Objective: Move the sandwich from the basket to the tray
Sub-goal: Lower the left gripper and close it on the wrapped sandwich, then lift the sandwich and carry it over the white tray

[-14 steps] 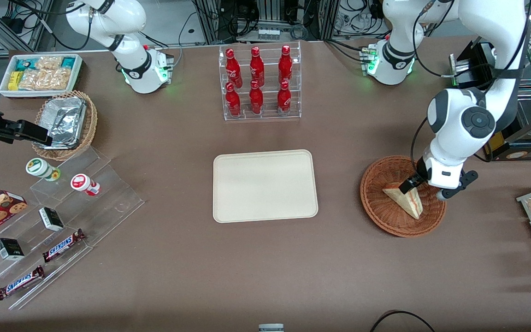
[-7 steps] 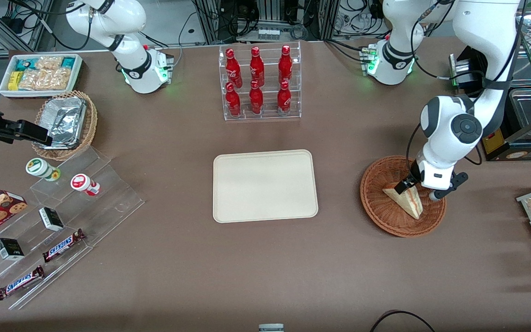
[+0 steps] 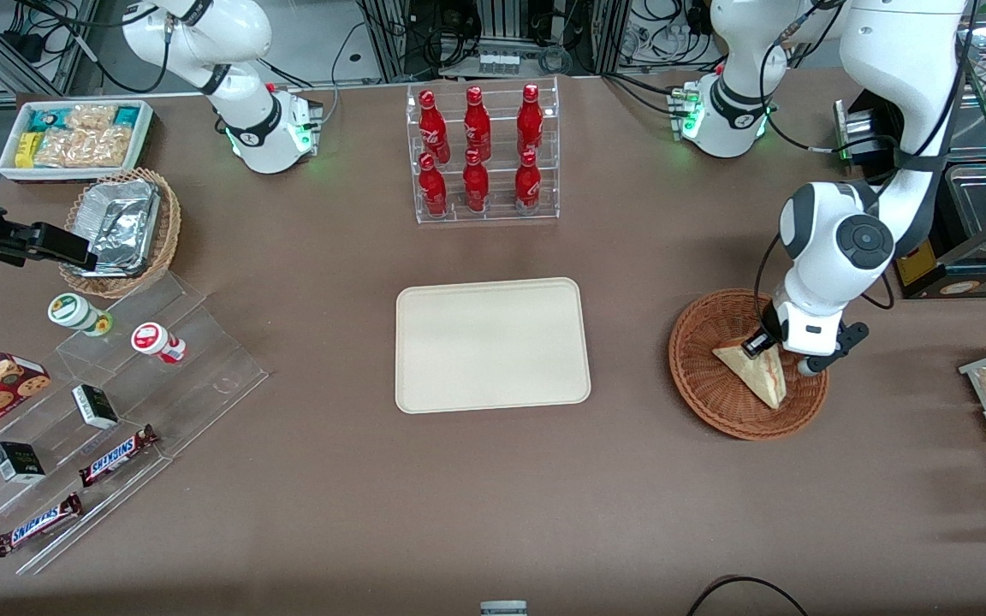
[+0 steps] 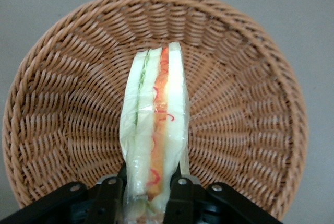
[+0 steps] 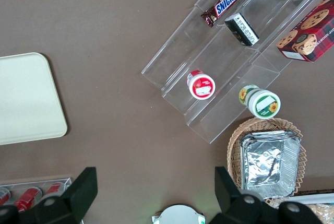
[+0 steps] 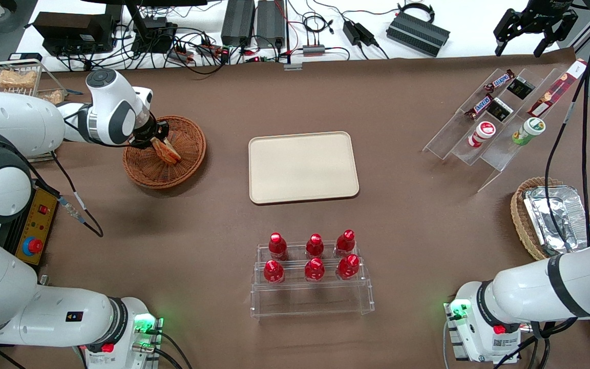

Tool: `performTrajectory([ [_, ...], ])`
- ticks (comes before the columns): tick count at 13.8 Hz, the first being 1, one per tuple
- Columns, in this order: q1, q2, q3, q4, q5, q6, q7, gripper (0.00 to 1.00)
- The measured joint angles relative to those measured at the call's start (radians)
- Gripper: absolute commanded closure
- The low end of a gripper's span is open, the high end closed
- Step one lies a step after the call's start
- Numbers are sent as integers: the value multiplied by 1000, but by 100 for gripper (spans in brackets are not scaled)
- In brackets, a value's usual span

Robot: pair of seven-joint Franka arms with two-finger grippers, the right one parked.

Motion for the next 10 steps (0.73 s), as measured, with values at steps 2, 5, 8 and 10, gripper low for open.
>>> performTrajectory([
  [2,-3,-3,-1,43,2,-52,-1,100],
  [5,-24,-23,-3,197,39,-283,-4,100],
  [8,-88,-36,-7,397,46,-503,-9,100],
  [10,-155,-35,-10,477,48,-567,-12,100],
])
